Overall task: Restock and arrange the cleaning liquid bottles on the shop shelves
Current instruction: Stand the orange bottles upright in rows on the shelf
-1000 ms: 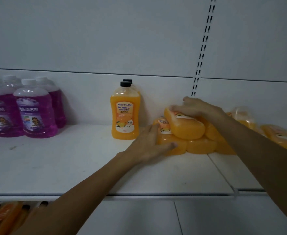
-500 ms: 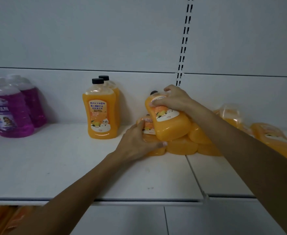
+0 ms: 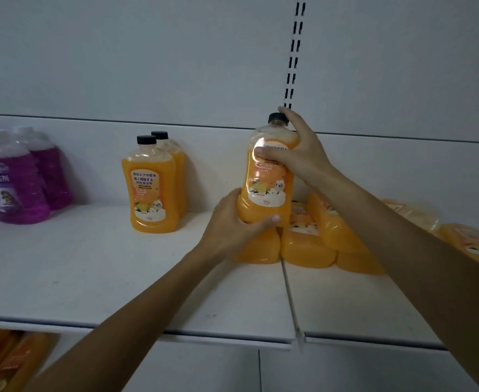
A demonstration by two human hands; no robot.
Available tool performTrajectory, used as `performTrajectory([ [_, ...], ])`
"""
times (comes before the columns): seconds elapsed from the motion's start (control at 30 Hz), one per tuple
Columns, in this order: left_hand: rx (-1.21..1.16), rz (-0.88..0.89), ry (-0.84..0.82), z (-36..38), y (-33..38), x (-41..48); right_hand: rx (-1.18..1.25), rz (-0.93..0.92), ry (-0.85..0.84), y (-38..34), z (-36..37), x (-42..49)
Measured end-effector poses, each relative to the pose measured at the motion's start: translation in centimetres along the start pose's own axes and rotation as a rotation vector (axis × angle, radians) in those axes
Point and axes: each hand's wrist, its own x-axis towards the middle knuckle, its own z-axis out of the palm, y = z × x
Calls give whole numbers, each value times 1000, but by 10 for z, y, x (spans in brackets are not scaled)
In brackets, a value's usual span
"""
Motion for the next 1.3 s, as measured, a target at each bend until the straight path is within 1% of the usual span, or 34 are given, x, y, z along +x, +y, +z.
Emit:
performTrajectory([
  [0.07, -3, -7, 102, -4, 7, 1, 26, -47, 2, -7, 5, -5],
  [0.17, -81, 26, 176, -17, 7, -5, 55, -88, -29, -20, 16, -11],
  [0.23, -106, 53, 206, -28, 1, -13, 42, -95, -79, -29, 24, -10],
  [0.37, -114, 62, 241, -49, -11, -23, -39, -113, -276, -44, 40, -7],
  [0.4, -102, 60, 244, -54, -14, -24, -66, -118, -294, -45, 45, -6],
  [0.47, -57, 57, 239, -64, -21, -27, -82, -124, -278, -45, 54, -6],
  [0.57, 57, 51, 194, -77, -32, -30, -93, -100, -266, -43, 65, -9],
  [0.67, 301, 72, 97, -88, -50, -36, -210, -113, -295, -34, 71, -16],
  [0.83, 702, 39, -141, -100, -66, -48, -285, -159, -198, -18, 83, -21],
  [0.9, 813, 66, -192, -100, -67, -48, -354, -159, -150, -13, 91, -18],
  [0.97, 830, 84, -197, -99, -68, -48, -393, -126, -98, -9, 98, -14],
  [1.13, 871, 106, -198, -98, -69, -50, -441, -130, 6, -3, 112, -4],
  [1.3, 886, 115, -205, -96, -68, -50, -454, -146, 17, 3, 122, 5],
])
